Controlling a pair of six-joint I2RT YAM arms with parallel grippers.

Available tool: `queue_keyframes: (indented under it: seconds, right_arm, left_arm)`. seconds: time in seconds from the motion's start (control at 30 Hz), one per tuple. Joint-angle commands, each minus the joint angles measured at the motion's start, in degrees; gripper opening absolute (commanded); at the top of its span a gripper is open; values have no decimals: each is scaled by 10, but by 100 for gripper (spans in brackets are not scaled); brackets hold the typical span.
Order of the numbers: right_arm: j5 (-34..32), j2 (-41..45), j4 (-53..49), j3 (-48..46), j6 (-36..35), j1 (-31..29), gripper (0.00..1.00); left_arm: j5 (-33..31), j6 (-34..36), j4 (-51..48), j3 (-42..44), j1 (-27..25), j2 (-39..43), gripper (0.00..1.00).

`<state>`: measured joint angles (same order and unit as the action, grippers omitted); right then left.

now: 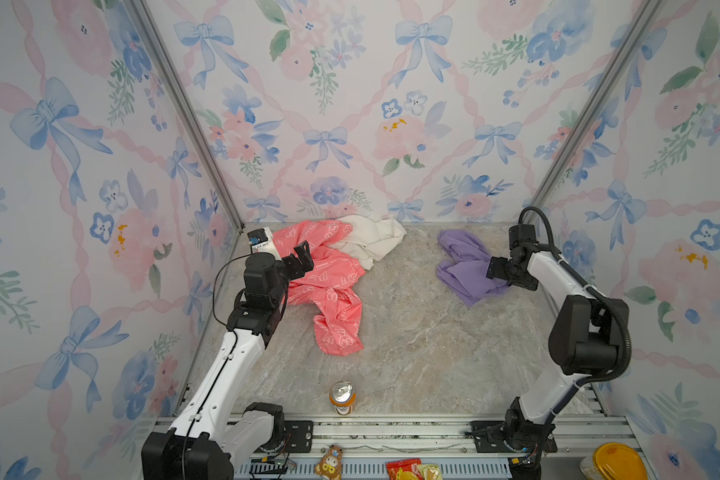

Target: Pick out a specific cloth from the pile

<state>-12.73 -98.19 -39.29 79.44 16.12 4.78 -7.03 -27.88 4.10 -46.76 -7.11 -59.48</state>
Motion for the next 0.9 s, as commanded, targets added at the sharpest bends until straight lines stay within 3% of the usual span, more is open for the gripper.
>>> queue_keyframes:
  seconds: [0.0, 0.13, 0.27, 0.4, 0.5, 0.67, 0.73, 0.8, 0.87]
  right_arm:
    - [-22, 71, 17, -30, 33, -5, 97]
    - [-24, 152, 89, -89, 42, -11, 97]
    - [26, 210, 233, -174, -1, -19, 97]
    - [38, 238, 358, -258, -87, -49, 97]
    - [43, 260, 487, -358, -142, -64, 97]
    - [46, 240, 692, -485, -139, -63, 97]
    - [58, 212, 728, -498, -140, -62, 97]
    - [65, 198, 661, -469, -149, -62, 97]
    - [81, 181, 684, -479, -151, -60, 97]
  left_arm:
    - [-79, 25, -6, 24, 6, 10, 98]
    - [-118, 62, 27, 64, 6, 8, 98]
    - [-131, 110, 173, 169, 6, 21, 98]
    - [-192, 113, 283, 248, 7, 17, 98]
    - [-200, 134, 370, 302, 7, -5, 98]
    - [-213, 151, 471, 358, 7, -57, 98]
    - [-203, 158, 524, 382, 7, -77, 98]
    - [-176, 175, 570, 396, 8, -99, 98]
    - [-165, 181, 586, 391, 7, -123, 98]
